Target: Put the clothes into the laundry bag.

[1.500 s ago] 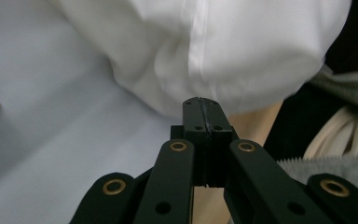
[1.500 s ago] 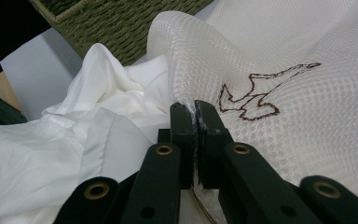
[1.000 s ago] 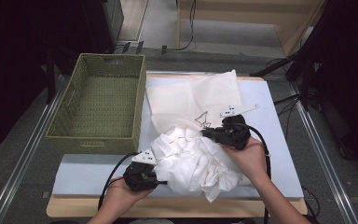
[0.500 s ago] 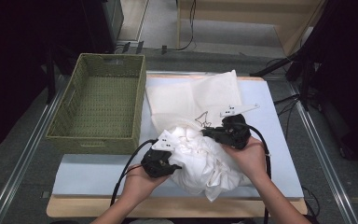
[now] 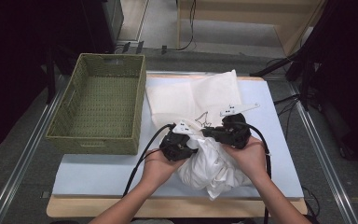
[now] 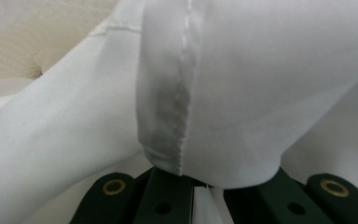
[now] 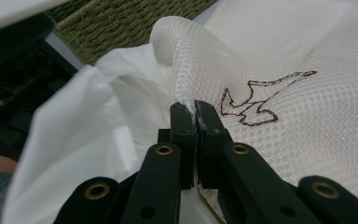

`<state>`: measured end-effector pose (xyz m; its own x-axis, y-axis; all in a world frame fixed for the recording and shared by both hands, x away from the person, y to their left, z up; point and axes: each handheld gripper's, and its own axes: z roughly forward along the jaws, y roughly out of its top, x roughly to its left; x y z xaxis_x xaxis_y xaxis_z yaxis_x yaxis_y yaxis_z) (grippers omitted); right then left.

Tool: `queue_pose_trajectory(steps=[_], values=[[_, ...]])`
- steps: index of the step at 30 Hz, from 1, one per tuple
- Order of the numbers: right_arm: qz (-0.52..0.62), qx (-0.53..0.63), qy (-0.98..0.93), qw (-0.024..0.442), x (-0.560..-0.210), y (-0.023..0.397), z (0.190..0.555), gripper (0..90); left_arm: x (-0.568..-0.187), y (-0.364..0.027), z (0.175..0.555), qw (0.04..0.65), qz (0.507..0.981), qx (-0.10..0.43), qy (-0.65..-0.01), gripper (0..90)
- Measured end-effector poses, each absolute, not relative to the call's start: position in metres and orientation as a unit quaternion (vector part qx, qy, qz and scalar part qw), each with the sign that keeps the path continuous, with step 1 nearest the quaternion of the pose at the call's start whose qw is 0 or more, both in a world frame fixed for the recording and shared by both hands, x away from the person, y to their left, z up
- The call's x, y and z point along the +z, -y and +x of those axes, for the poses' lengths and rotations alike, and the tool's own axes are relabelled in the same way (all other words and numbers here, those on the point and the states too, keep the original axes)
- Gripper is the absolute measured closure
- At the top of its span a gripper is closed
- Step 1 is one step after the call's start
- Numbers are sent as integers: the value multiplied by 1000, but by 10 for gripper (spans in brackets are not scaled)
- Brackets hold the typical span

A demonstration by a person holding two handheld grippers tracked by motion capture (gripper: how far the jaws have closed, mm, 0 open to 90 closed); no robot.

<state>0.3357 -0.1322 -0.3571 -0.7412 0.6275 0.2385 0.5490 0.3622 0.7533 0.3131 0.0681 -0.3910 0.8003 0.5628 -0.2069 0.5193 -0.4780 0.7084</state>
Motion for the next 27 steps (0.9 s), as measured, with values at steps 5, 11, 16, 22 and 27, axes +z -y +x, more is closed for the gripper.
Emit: queue_pose_trajectory(steps=[5, 11, 16, 22, 27], values=[[356, 455, -815, 35, -346, 133, 333, 883, -391, -55, 321, 401, 861, 29, -312, 900], [354, 477, -804, 35, -325, 141, 326, 886, -394, -52, 327, 399, 860, 28, -316, 900], [357, 471, -806, 28, -332, 145, 325, 885, -400, -58, 340, 405, 851, 11, -334, 900], [351, 448, -822, 23, -356, 140, 330, 884, -394, -63, 343, 395, 857, -6, -330, 900], [350, 431, -831, 22, -366, 135, 333, 884, -386, -71, 340, 397, 859, -12, -323, 900]])
